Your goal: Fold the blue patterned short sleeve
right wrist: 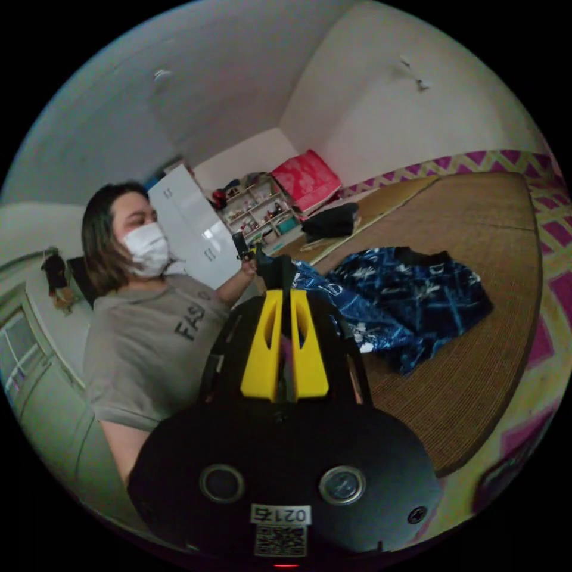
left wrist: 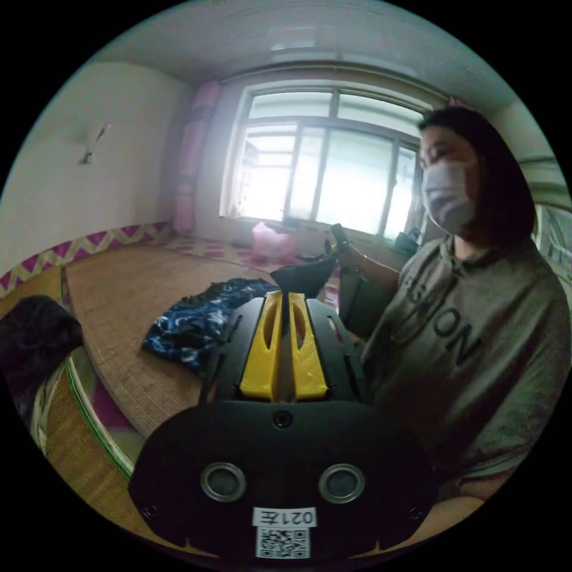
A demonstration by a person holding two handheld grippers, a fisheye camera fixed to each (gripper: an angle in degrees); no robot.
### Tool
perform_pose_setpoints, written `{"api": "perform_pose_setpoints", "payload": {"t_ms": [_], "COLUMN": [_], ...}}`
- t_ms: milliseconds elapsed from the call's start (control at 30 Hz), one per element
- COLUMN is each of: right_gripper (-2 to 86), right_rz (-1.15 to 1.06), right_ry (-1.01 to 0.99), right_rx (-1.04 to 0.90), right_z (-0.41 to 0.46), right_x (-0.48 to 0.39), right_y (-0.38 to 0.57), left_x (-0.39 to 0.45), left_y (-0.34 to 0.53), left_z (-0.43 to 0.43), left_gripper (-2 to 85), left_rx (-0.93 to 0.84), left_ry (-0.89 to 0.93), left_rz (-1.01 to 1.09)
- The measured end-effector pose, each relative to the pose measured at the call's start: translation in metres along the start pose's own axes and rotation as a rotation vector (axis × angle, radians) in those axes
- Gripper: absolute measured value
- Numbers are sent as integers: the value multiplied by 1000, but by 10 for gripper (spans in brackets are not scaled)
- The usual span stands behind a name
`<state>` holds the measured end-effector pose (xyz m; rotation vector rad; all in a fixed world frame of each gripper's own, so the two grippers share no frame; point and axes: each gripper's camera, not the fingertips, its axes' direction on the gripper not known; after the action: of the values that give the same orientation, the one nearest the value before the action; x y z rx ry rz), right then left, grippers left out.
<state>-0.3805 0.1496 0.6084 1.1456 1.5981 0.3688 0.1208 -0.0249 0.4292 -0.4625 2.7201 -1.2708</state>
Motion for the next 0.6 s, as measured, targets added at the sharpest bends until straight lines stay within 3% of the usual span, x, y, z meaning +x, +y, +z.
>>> {"api": "perform_pose_setpoints", "payload": {"t_ms": [200,400,467,600], "right_gripper": [8,20,30,70], "right_rz": [174,302,293,127], "right_ry": [40,54,48,73], "right_rx": [-81,-232,-269,-330], "right_z": [58,109,114,107], "right_x": [-42,-29,-35,-79], "right_y": [120,193,195,156], "left_x": [75,86,95,124], "left_y": [85,164,173,142], "left_z": [26,57,52,8], "left_gripper": [-9,-9,-8,-6], "left_rx": [-145,-366,-403,-254], "left_ry": [17,95,104,25], "left_rz": [-218,-421,-411,-258]}}
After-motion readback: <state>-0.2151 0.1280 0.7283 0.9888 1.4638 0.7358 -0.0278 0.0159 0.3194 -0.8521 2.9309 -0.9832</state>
